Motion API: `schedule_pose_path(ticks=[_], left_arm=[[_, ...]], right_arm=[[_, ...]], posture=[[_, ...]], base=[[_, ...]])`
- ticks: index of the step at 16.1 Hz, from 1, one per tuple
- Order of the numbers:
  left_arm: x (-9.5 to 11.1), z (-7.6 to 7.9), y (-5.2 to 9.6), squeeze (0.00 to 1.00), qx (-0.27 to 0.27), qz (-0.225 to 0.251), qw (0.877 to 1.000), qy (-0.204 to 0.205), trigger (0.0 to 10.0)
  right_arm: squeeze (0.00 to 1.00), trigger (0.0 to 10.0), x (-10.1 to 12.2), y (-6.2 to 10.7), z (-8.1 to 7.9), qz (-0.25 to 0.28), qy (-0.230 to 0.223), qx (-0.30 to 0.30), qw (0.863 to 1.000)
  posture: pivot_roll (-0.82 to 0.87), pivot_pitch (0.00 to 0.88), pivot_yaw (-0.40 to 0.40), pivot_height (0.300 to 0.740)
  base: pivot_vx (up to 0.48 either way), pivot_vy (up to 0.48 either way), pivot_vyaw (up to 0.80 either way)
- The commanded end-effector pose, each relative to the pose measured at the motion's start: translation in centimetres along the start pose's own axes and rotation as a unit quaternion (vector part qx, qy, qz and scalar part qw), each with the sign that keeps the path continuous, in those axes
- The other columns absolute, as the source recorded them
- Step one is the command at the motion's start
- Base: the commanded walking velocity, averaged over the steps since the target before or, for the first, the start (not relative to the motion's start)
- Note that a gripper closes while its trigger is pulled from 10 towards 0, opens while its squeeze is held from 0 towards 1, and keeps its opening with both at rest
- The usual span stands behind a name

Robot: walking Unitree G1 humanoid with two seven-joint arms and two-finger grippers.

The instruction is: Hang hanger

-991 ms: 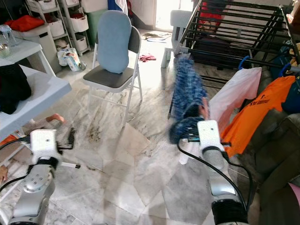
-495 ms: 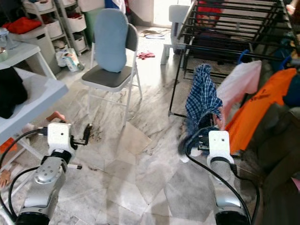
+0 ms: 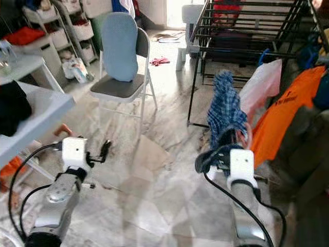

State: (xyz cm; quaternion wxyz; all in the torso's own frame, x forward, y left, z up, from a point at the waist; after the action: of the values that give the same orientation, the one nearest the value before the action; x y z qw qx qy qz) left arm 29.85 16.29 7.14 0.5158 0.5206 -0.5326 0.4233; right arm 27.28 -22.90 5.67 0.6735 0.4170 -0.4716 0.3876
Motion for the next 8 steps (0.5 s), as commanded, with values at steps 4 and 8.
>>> schedule_pose_path(ticks=[4,8], left_arm=[[-0.3,-1.0,0.2,0.00,0.028,-0.008,1.000,0.003,10.0],[-0.5,-1.5,0.5,0.00,0.047,-0.010,0.999,0.007,10.0]], right_arm=[[0.00,10.0,2.2,-0.2,-1.4,0.040,0.015,0.041,0.998],[0.00,10.0,3.0,-0.8,-1.7,0.046,0.024,0.058,0.997]], posture=[[-0.13,0.000,0.065,0.740],[-0.12,0.000,0.033,0.740]], base=[[0.000,0.000,0.00],[0.000,0.000,0.00]])
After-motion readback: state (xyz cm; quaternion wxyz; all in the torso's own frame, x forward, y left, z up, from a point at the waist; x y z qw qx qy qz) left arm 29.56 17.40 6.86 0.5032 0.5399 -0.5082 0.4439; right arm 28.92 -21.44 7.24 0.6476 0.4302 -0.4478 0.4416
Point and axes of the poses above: a point about 5 cm out from each wrist's last joint towards the gripper, its own y axis pointing back from the gripper into the wrist, its own x axis along the axis of the wrist's last joint, z = x × y, the point moved 1 cm from there along -y, pointing out of the wrist towards the gripper, and after that the axes turned 3 degrees about -y, right-handed, at the moved point
